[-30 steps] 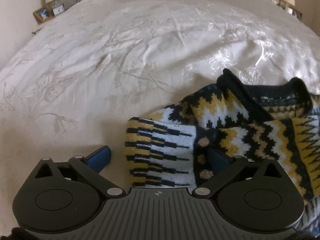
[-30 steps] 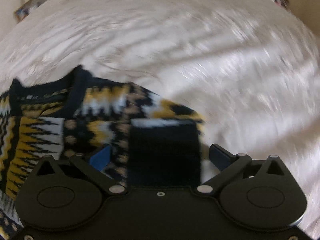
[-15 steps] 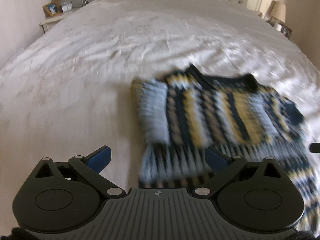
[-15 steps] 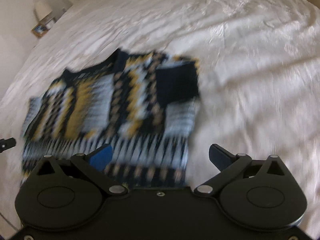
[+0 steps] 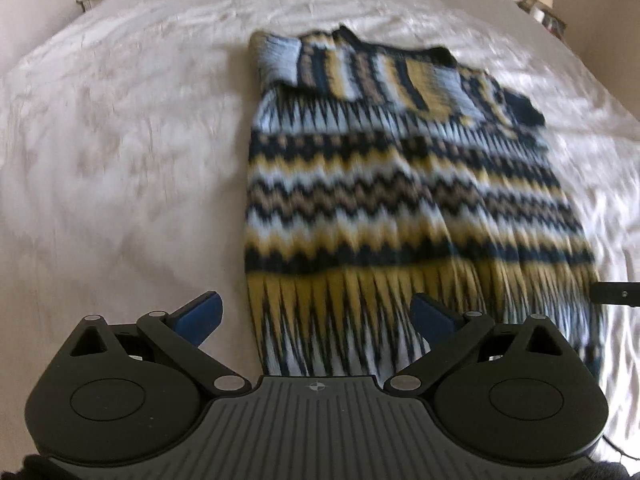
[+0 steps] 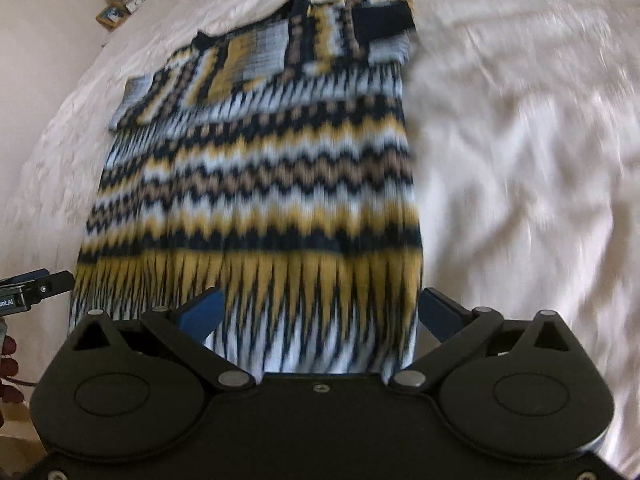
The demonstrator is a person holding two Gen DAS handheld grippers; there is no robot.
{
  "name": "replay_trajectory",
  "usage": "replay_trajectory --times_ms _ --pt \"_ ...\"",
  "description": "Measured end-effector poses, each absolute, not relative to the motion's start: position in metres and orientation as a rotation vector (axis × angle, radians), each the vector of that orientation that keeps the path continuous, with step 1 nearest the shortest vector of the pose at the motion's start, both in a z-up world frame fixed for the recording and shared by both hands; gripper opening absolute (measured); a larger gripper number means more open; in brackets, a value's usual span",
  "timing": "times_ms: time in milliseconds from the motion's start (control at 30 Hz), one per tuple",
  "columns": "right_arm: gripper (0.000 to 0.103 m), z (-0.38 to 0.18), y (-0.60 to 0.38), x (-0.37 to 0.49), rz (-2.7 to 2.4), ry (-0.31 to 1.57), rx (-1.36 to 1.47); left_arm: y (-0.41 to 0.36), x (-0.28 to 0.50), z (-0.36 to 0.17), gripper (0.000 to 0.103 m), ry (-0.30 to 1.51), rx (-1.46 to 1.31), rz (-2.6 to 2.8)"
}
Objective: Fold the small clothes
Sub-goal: 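Move both open grippers to the navy ribbed hem of the sweater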
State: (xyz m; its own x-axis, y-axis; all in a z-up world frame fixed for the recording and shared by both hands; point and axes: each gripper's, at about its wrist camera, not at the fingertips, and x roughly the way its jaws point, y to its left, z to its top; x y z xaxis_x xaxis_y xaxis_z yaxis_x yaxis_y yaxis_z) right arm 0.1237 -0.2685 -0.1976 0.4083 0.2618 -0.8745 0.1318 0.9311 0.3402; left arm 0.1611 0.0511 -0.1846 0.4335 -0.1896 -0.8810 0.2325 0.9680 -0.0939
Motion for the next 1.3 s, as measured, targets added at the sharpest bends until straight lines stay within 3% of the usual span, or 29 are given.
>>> replay_trajectory --times_ms 433,1300 --pt "0.102 -0.21 -0.257 0.064 0.117 1.204 0.415 0.05 0.101 -0.197 0.102 1.153 0.099 -0.352" --pt "0.103 -0.252 -0.262 0.08 0.076 1.151 0.52 0.058 0.138 -0.253 0.102 1.216 -0.018 -0.301"
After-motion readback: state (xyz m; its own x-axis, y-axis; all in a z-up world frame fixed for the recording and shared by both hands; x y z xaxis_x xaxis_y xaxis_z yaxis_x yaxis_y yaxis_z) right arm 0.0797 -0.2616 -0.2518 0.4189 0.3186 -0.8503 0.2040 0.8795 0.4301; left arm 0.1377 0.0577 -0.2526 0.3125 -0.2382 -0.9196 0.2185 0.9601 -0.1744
